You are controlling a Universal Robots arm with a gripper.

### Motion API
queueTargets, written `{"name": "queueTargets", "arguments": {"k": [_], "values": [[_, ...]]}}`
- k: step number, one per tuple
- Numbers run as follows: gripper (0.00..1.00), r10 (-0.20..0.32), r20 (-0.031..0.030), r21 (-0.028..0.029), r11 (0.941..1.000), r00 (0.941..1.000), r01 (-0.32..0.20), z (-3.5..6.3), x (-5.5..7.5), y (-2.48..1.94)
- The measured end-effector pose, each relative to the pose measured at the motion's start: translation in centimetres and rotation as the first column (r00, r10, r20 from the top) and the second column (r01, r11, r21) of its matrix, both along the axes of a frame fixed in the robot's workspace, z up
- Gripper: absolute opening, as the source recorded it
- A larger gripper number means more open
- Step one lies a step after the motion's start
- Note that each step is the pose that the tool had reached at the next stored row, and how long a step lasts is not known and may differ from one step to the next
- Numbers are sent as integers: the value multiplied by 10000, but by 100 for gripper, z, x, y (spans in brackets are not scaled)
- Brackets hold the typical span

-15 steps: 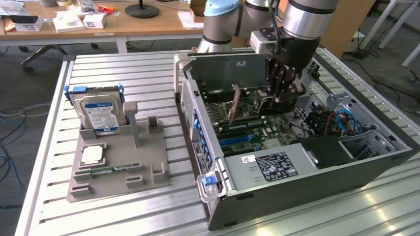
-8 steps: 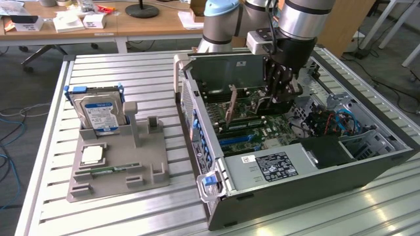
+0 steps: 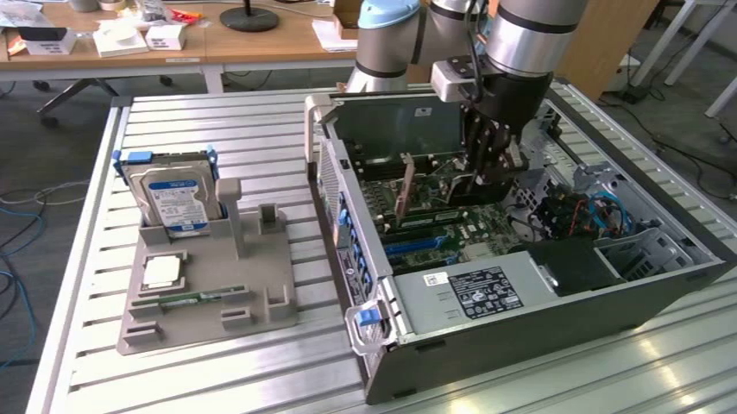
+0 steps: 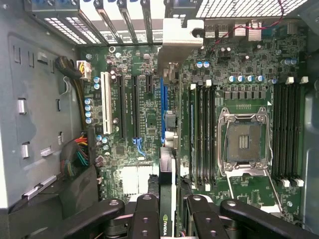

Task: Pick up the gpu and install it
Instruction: 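Insert the gpu into the slot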

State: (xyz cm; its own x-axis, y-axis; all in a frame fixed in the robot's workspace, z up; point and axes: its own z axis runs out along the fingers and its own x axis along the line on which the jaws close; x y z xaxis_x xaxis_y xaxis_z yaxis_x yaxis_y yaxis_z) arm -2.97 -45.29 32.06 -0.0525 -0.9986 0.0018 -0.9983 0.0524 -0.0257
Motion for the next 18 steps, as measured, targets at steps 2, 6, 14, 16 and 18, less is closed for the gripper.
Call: {"name": "queueTargets", "arguments": {"k": [2,6,14,16,18], "values": [[26,0,0,1,10000,10000,0,-33,-1,0],[26,19,0,0,10000,10000,-19,-69,-2,0],[26,184,1,3,9998,9998,-184,-104,-3,0],[26,185,0,0,9998,9998,-185,-127,-4,0],[26,184,0,1,9998,9998,-184,-155,-6,0]]}}
